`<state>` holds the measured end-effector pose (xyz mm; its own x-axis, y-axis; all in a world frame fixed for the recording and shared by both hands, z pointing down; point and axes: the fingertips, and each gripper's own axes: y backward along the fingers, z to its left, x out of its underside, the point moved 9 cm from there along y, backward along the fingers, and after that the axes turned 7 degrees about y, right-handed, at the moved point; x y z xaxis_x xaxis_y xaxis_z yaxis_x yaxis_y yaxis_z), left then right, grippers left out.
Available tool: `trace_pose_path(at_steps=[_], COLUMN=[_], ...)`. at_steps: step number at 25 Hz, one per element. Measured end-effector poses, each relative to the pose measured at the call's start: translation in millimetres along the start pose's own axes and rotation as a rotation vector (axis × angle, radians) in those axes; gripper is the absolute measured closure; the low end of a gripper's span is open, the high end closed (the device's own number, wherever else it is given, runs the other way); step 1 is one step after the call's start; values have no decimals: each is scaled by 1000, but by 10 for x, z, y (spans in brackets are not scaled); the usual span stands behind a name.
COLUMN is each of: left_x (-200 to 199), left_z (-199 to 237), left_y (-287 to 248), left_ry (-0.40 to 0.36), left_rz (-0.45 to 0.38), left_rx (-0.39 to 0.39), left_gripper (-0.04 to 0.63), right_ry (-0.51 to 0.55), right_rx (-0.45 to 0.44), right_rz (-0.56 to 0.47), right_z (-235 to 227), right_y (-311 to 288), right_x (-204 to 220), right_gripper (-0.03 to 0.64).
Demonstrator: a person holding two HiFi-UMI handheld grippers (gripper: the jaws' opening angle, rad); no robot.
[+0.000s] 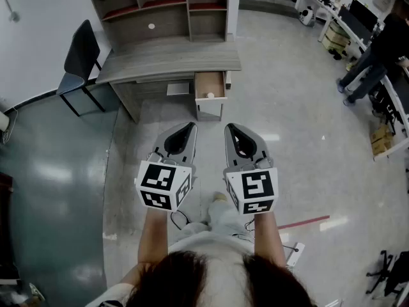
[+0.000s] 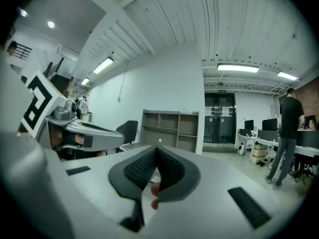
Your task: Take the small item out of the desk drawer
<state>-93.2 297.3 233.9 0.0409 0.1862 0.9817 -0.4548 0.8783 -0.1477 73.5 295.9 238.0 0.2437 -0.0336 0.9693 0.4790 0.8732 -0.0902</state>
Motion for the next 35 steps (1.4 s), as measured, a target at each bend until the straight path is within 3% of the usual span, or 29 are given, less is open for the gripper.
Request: trace_pose_path(at_steps=[21,35], left_x=[-162,-161], left_z=[276,294], left_y=[-1306,-1684], left_ry=[21,41], left_rz=[-2,2], left_rx=[-57,-150], left_gripper=[581,581], right_ry=[-91,-84], right_rx=[-67,-138], right_rz=[-62,-72], right_z=[-964,-1361], right_y=[-835,-1206], right_x=[210,340], right_gripper=[589,589])
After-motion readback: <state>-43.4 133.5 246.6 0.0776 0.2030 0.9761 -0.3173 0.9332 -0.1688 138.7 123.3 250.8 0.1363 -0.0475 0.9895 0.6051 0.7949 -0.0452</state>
